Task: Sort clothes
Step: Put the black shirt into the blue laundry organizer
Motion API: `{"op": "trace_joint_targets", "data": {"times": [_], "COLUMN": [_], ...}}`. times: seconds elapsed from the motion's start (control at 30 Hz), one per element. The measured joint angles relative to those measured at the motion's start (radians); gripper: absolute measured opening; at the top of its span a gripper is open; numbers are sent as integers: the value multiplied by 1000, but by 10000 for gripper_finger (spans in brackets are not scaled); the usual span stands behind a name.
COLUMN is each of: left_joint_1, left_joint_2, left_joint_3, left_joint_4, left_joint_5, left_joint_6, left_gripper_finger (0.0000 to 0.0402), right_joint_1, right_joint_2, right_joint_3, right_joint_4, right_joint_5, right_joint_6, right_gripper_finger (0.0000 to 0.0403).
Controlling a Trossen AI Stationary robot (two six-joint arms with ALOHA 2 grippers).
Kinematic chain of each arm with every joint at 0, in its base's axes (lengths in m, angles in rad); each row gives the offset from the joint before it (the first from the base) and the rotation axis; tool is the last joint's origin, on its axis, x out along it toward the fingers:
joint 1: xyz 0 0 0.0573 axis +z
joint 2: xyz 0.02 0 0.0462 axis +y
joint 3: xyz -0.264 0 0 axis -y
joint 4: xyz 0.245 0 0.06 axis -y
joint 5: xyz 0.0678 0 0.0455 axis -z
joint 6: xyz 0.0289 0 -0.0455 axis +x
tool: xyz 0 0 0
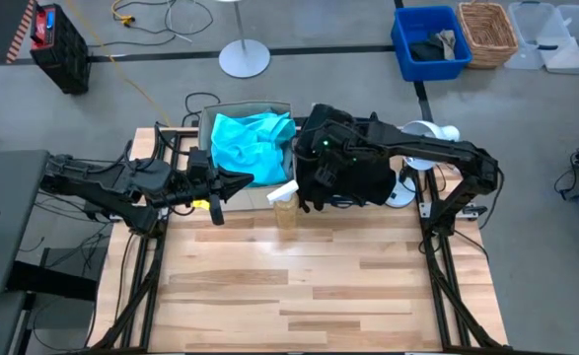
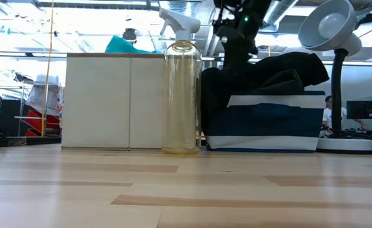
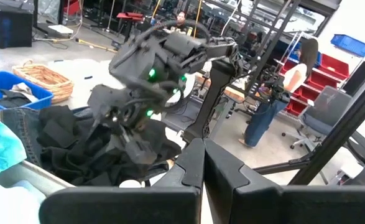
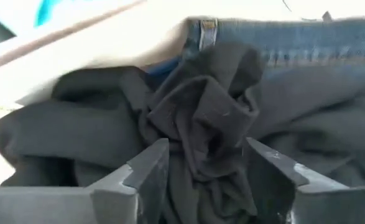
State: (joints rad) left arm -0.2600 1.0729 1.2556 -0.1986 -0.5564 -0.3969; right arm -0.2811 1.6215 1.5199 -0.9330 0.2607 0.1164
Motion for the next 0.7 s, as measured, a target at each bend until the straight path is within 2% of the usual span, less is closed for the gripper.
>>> {"op": "trace_joint_targets", "data": {"times": [0.2, 0.37, 0.43, 0.57, 0.7], "left_joint_1": [0, 0, 0, 0, 0], "left_joint_2": [0, 0, 0, 0, 0], "left_joint_3": [0, 0, 0, 0, 0], "left_joint_4": [-10, -15, -16, -16, -17], "left_joint_5": [0, 0, 0, 0, 0], "left_joint_6": [-9, -25, -26, -26, -27], "left_gripper_finger": [0, 0, 0, 0, 0], "right_joint_1": [13, 9, -8, -54, -70], "right_joint_2": [0, -33, -53, -91, -96], "right_joint_3": [97, 121, 119, 48, -51], "right_joint_4": [-76, -70, -68, -51, -30], "right_joint_5": [2, 2, -35, -168, -205], "right_joint_6": [-143, -178, -192, -227, -270], "right_gripper_finger": [221, 203, 193, 172, 159]}}
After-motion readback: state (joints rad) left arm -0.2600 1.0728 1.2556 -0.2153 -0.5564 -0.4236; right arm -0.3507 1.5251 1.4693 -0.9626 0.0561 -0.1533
